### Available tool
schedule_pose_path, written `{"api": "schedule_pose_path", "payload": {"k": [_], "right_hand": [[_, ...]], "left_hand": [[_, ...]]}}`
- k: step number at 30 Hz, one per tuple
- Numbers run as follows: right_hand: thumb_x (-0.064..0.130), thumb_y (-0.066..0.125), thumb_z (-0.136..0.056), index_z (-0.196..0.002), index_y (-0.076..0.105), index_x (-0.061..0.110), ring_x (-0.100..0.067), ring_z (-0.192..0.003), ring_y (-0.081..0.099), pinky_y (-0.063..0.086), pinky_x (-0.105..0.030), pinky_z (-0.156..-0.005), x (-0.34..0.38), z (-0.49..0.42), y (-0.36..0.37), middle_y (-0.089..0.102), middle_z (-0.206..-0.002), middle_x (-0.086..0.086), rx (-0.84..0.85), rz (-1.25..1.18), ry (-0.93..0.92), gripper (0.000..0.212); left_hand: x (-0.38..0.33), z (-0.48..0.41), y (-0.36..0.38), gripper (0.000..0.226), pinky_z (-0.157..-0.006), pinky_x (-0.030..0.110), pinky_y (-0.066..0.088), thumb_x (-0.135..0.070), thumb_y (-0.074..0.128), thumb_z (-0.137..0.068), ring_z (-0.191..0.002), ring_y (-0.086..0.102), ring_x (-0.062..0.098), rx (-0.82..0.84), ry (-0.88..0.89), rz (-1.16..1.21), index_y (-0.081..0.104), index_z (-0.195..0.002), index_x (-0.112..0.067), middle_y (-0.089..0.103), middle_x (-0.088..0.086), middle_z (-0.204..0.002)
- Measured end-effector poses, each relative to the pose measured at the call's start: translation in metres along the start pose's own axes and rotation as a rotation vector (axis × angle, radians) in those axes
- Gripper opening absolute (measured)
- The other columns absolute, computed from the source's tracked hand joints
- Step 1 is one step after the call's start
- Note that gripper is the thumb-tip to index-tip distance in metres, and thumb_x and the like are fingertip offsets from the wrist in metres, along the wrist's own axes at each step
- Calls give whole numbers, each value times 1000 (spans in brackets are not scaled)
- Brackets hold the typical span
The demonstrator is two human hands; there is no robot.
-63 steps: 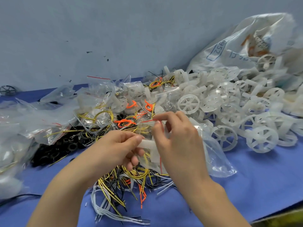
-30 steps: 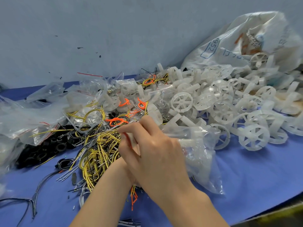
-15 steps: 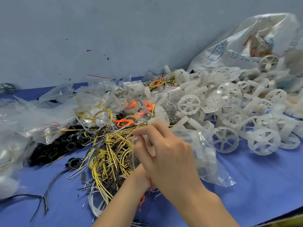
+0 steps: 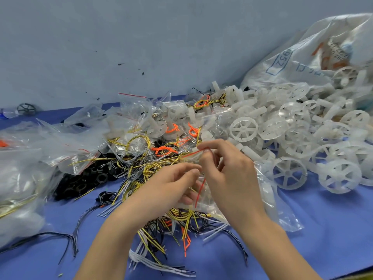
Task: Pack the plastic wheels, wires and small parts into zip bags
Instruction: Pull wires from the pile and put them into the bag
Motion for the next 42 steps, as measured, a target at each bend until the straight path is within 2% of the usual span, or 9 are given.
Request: {"api": "schedule_pose_path", "payload": {"k": [5,11,15,17,20,22,26,31,42], "right_hand": [[33,52,-88,-95,67,34,-5,-67,51,43,-31,-63,9,8,7,56,-82,16,-11,41,-16,17],[42,41,-91,-101,63,34,-21,-68,63,49,-39,-50,25,24,32,56,-95,9,112,259,-136,25],[43,38,-91,-103,61,35,-21,-68,61,43,-35,-49,20,24,38,54,-96,10,158,280,-122,26],[44,37,-92,-104,59,35,-21,-69,61,42,-35,-50,18,25,40,54,-96,10,196,298,-118,27],[46,31,-92,-106,56,36,-19,-73,61,39,-33,-52,14,27,43,56,-99,11,273,330,-109,30],[47,29,-93,-108,55,37,-17,-76,62,35,-32,-54,11,28,43,57,-105,13,301,354,-94,32],[41,38,-96,-111,56,37,-18,-83,62,41,-34,-61,2,27,40,57,-110,15,297,360,-31,23],[36,43,-96,-109,59,34,-19,-85,61,49,-37,-69,-8,20,33,59,-103,13,269,358,45,20],[29,52,-94,-100,63,35,-17,-75,57,43,-36,-65,-17,7,13,62,-92,14,18,220,100,14]], "left_hand": [[5,7,-16,24,-62,31,58,-26,48,-101,-71,70,25,16,-22,108,67,-106,-12,71,10,-77],[5,8,-50,25,-40,24,44,-25,47,-102,-48,59,18,-368,140,16,68,-91,-18,61,2,-57],[11,10,-72,23,-52,29,42,-32,48,-100,-50,54,12,-686,218,-162,67,-88,-26,60,-2,-59],[19,9,-80,17,-64,32,46,-32,48,-98,-74,63,13,-765,167,-296,65,-97,-29,66,-8,-78],[39,3,-83,35,-94,39,43,-37,45,-98,-118,52,22,-687,2,-537,53,-131,-26,57,1,-126],[49,-1,-82,41,-100,39,39,-38,44,-99,-123,48,22,-613,-59,-558,48,-138,-24,52,4,-136],[57,-6,-79,35,-84,29,37,-39,40,-101,-102,49,11,-497,-63,-599,55,-130,-24,59,-1,-124],[54,-3,-83,27,-81,30,39,-39,43,-100,-100,54,13,-502,-35,-604,59,-120,-29,62,-5,-112],[36,5,-82,6,-79,26,38,-31,54,-97,-100,56,8,-521,55,-558,58,-100,-32,62,-15,-104]]}}
Point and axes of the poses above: each hand's wrist, its own z-axis away from the middle knuckle, its own y-axis out of the palm, x = y × z, the point moved 4 cm from there along -z, towards the middle knuckle
